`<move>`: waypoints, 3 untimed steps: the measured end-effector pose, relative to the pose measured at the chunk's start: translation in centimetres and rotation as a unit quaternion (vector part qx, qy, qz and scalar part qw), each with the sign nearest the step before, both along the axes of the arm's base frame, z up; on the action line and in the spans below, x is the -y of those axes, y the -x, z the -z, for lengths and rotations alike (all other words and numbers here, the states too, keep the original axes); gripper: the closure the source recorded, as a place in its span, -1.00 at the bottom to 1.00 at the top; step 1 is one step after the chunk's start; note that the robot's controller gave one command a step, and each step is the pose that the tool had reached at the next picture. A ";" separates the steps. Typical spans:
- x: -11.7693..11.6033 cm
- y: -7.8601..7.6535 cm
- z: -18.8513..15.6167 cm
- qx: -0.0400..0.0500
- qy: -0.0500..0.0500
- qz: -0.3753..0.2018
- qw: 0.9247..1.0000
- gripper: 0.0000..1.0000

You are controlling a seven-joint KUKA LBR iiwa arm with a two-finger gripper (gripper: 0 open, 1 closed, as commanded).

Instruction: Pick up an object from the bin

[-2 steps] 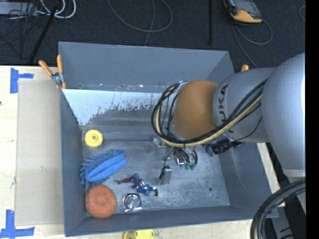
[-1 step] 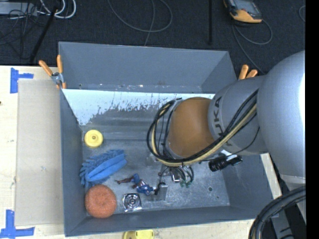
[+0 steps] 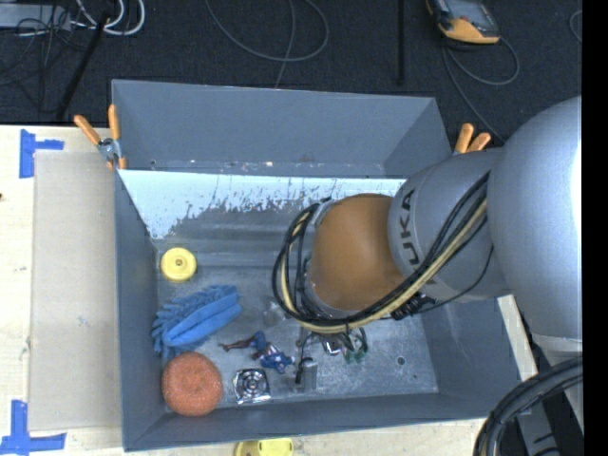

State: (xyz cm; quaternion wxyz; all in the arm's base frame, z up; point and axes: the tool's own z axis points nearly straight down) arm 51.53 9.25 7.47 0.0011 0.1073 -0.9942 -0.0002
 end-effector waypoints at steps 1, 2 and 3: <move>-2.3 2.3 0.6 0.000 0.000 0.016 1.000 1.00; -2.3 2.3 0.6 0.000 0.000 0.016 1.000 1.00; -3.3 -2.1 -13.7 0.002 0.000 0.017 1.000 1.00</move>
Offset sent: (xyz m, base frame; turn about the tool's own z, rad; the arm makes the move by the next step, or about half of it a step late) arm 0.0000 0.0000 0.0000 0.0000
